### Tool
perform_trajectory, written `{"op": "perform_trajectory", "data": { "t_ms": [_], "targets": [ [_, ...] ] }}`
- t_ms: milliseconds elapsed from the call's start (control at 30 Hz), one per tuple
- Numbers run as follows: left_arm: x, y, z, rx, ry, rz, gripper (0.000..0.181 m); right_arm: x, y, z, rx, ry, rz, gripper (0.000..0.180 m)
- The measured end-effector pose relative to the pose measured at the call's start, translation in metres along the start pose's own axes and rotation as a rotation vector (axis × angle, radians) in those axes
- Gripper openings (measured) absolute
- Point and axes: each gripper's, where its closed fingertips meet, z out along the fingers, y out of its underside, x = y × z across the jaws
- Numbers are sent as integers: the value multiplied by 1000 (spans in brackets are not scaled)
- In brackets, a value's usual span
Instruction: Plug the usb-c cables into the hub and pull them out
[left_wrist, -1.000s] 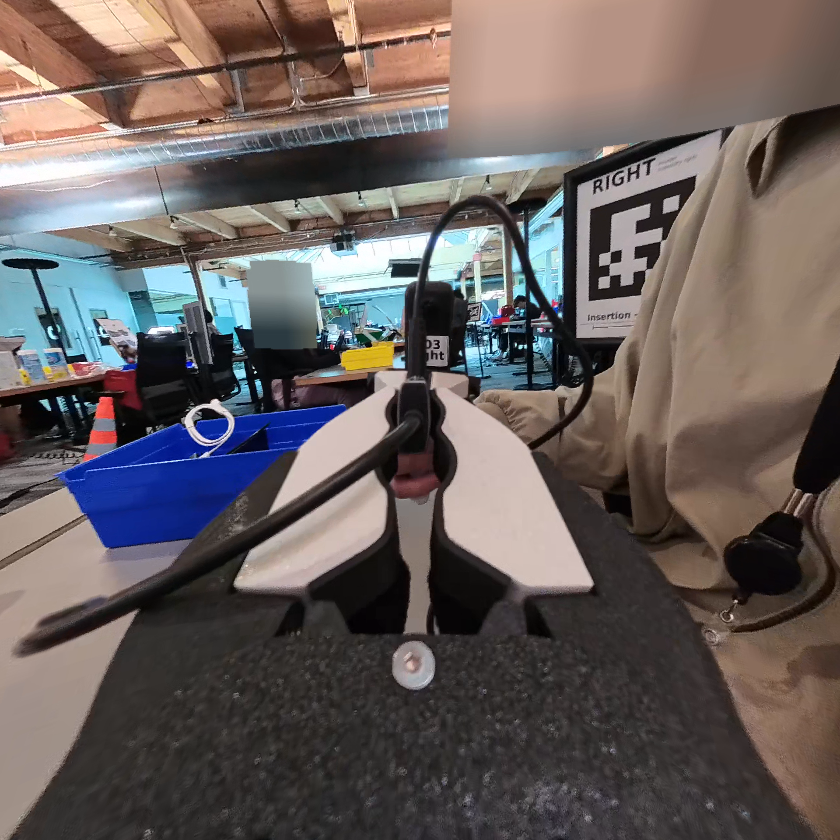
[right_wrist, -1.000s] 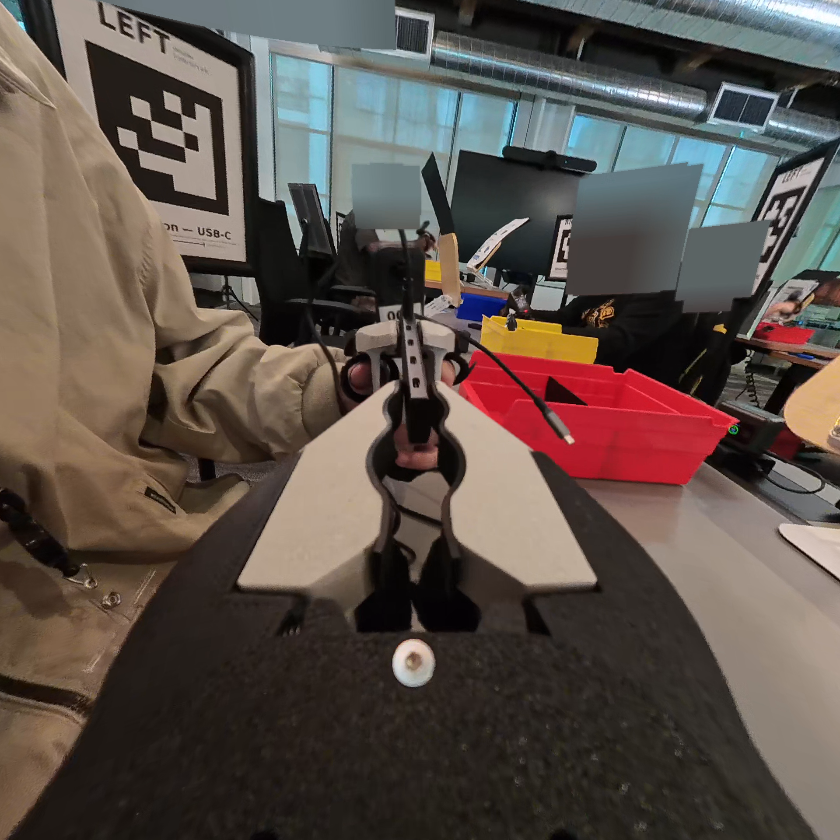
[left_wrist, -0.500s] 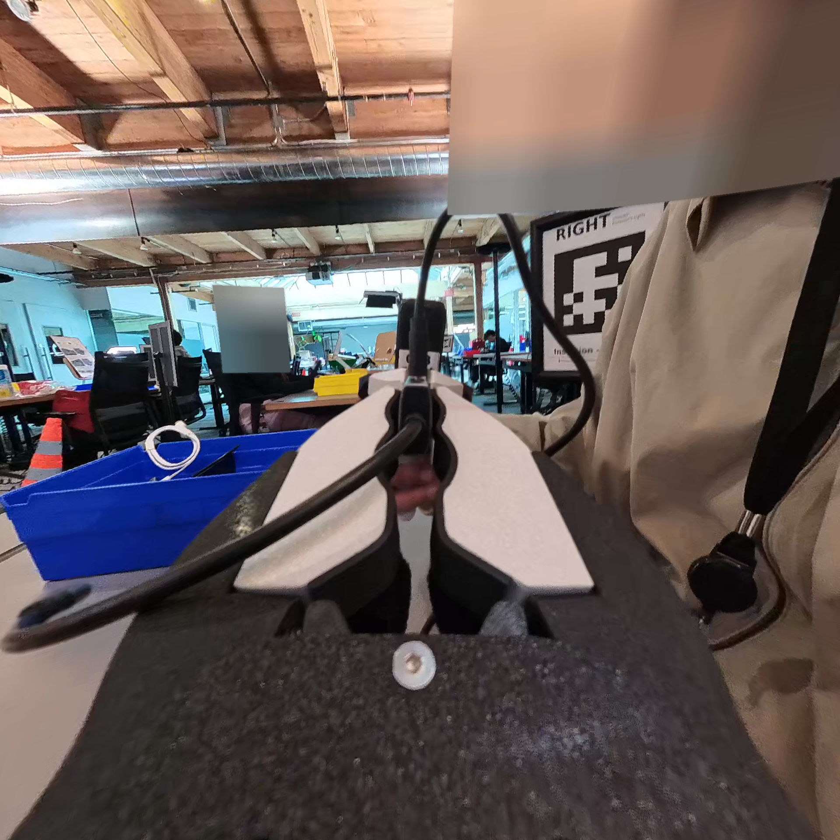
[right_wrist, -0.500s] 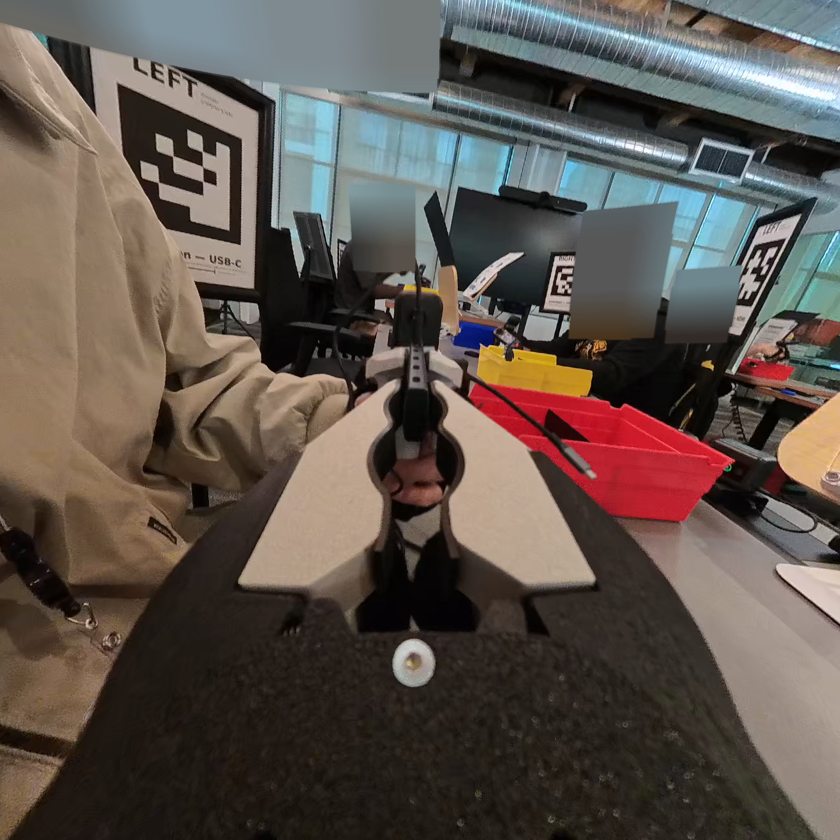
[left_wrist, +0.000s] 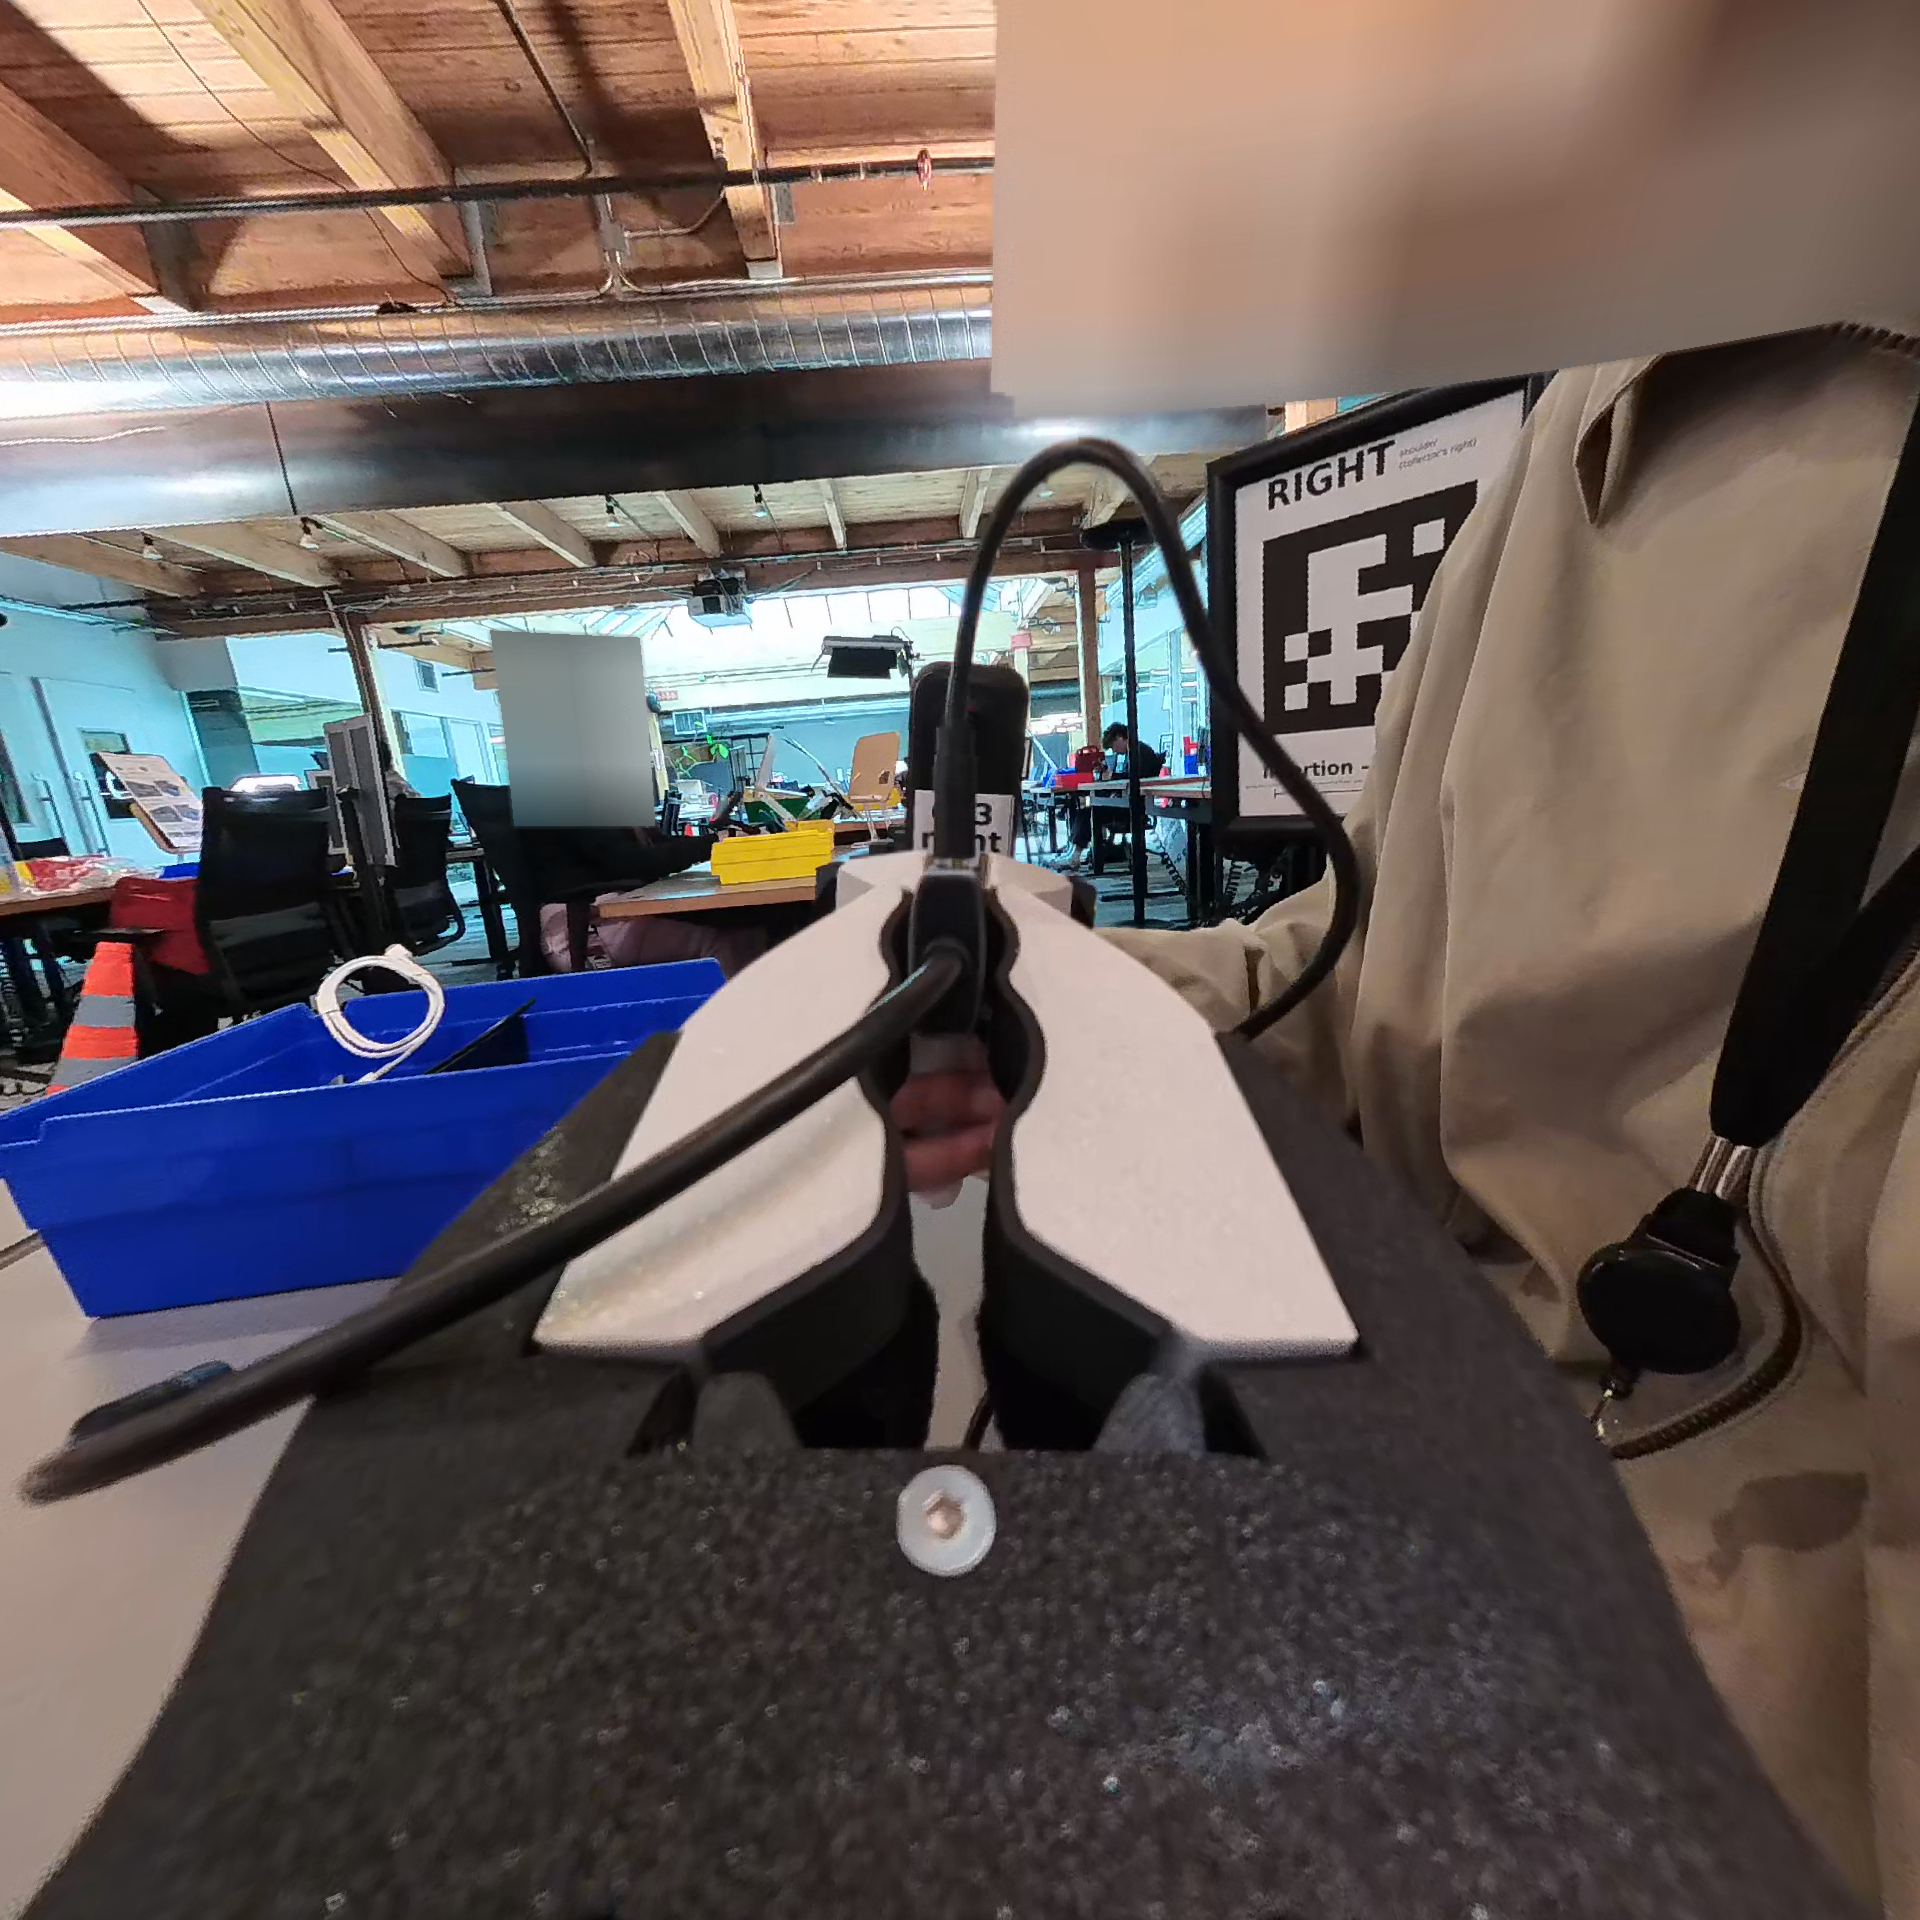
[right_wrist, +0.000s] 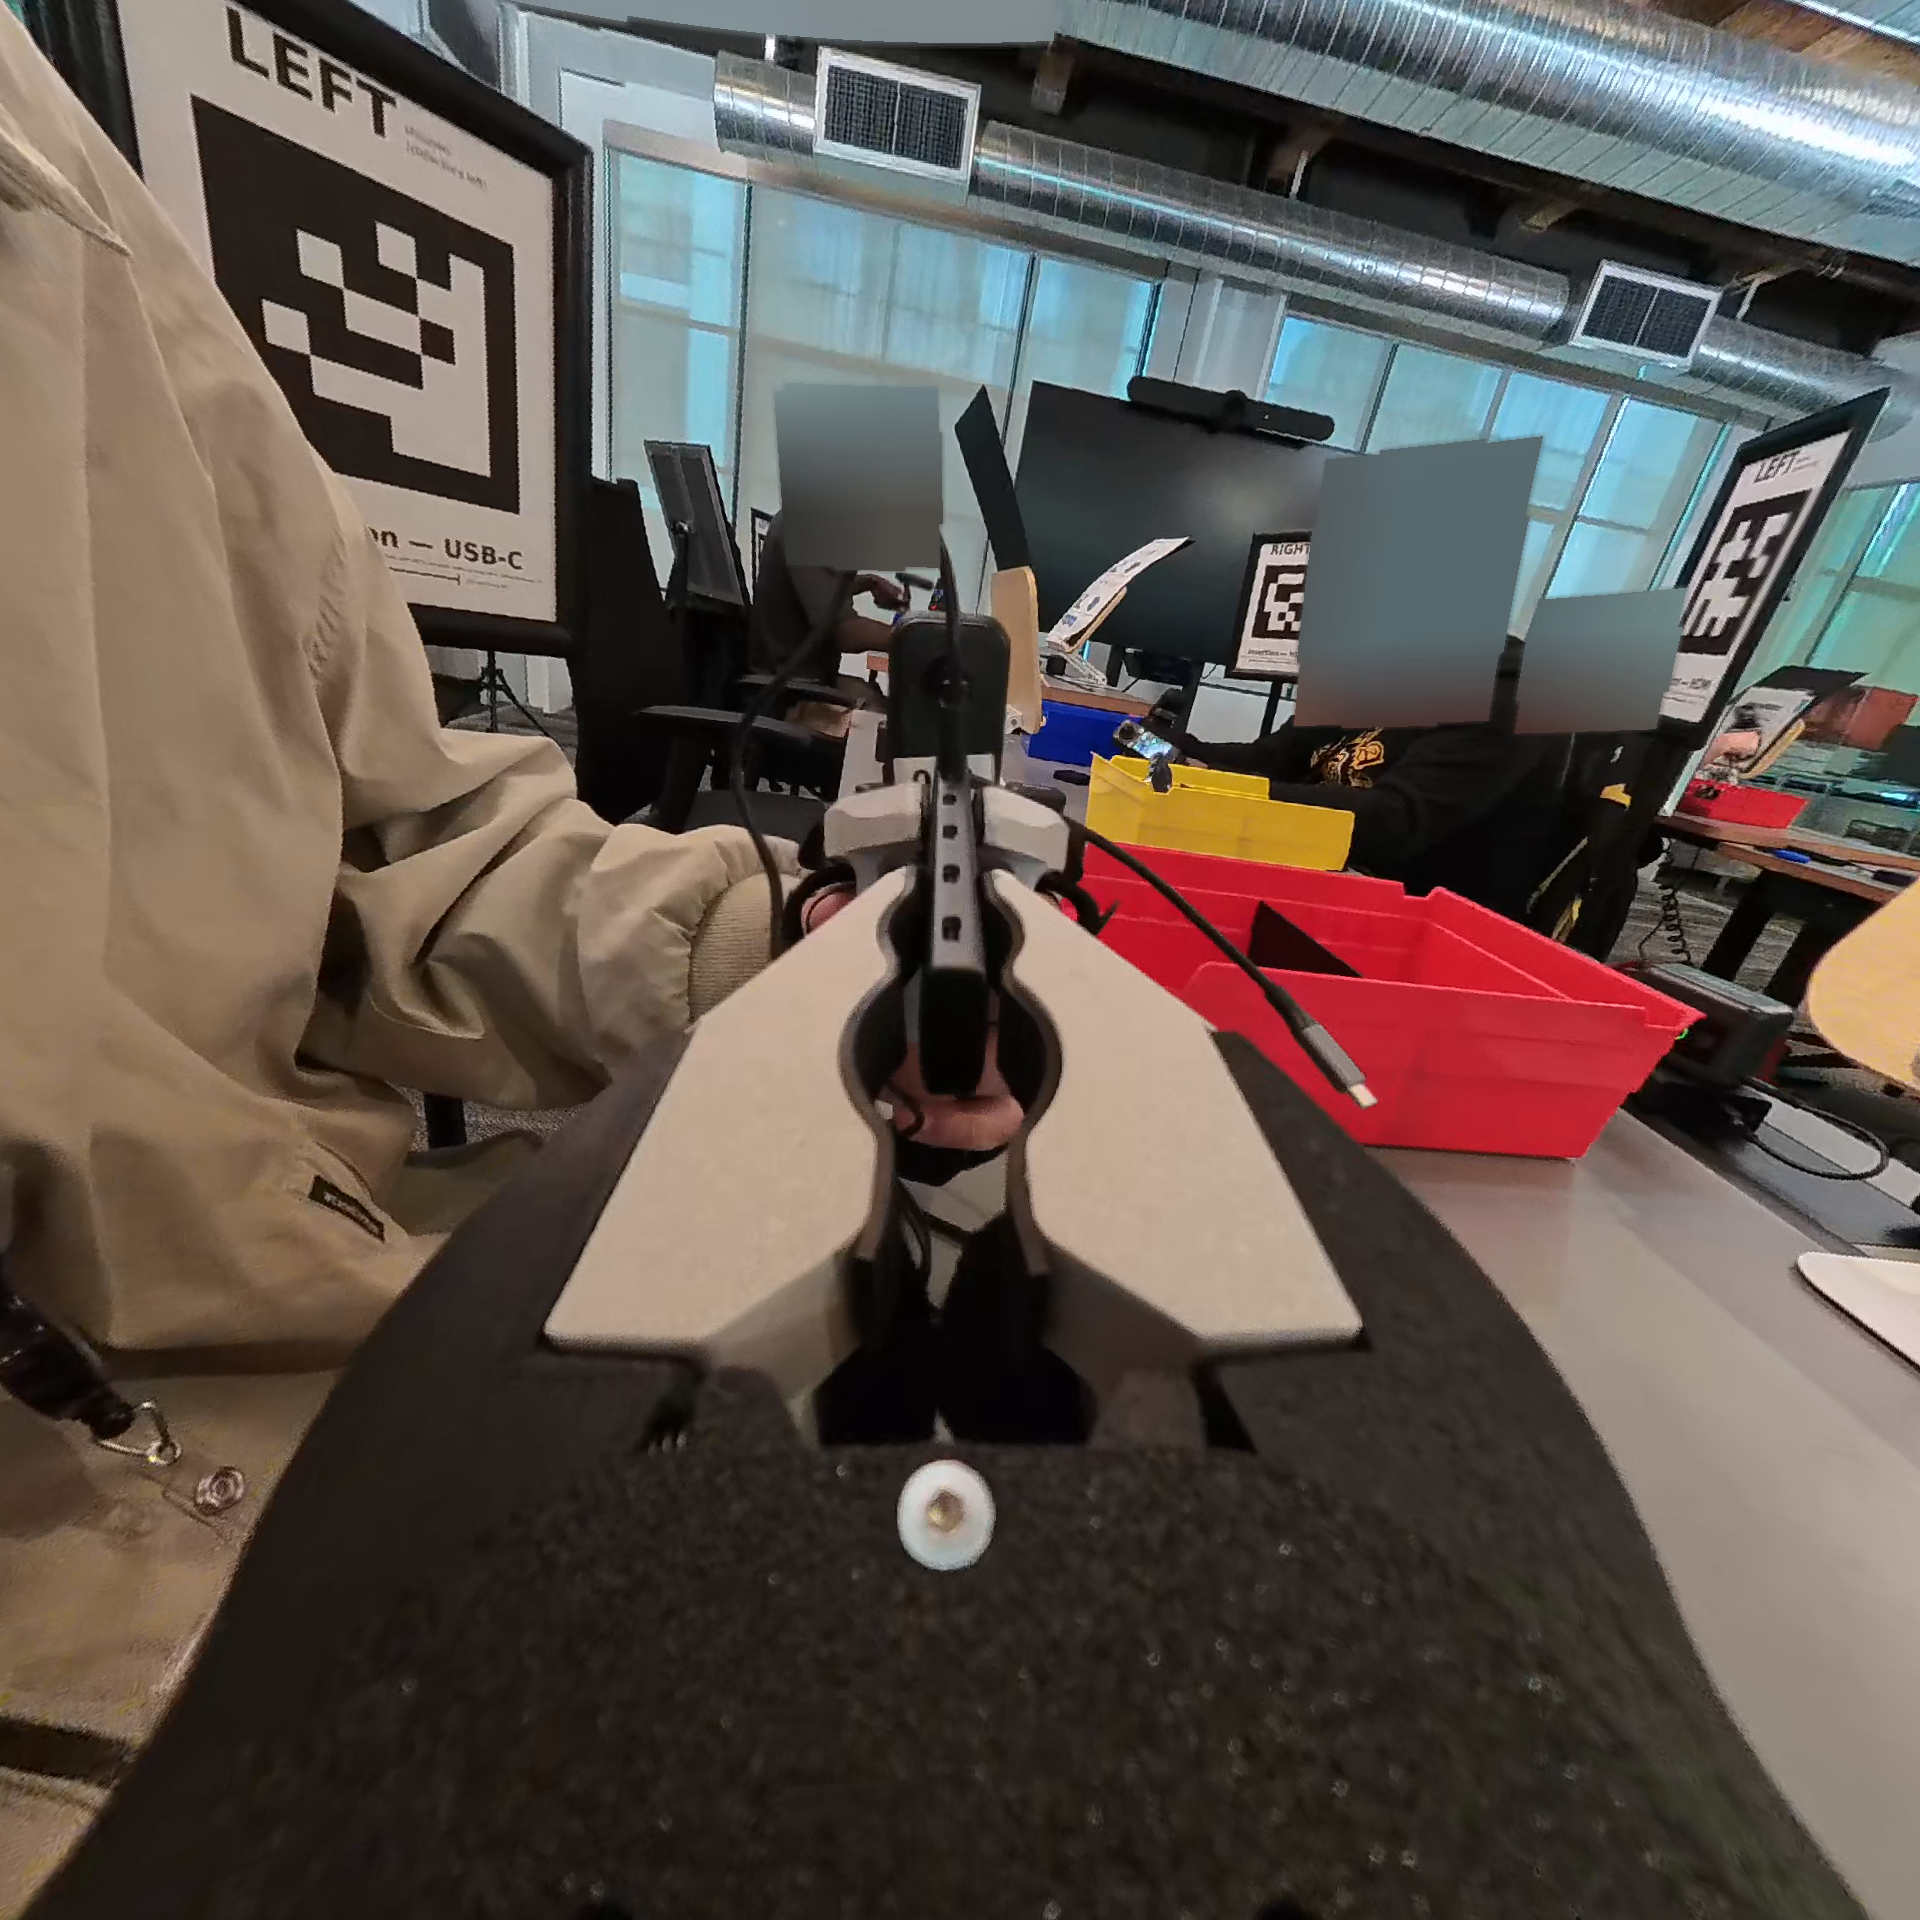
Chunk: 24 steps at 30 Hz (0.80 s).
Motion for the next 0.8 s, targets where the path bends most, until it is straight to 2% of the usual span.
{"op": "perform_trajectory", "data": {
  "t_ms": [233, 333, 400, 600, 700, 800],
  "targets": [
    [-8, 5, -1, -24, -35, -30, 14, 5, 3, 0, -24, 35, -49, 9],
    [-17, 14, -6, -99, -89, -21, 30, 10, 5, -4, -60, 71, -139, 10],
    [-30, 18, -14, -149, -163, -15, 39, 25, -1, -14, -107, 124, -214, 9],
    [-68, 22, -43, -249, -409, 87, 38, 115, -37, -64, -436, 402, -701, 9],
    [-88, 16, -59, -313, -577, 111, 37, 151, -41, -58, -547, 461, -839, 9],
    [-97, 3, -83, -402, -757, 47, 27, 175, -14, -36, -668, 529, -943, 10]
  ]
}}
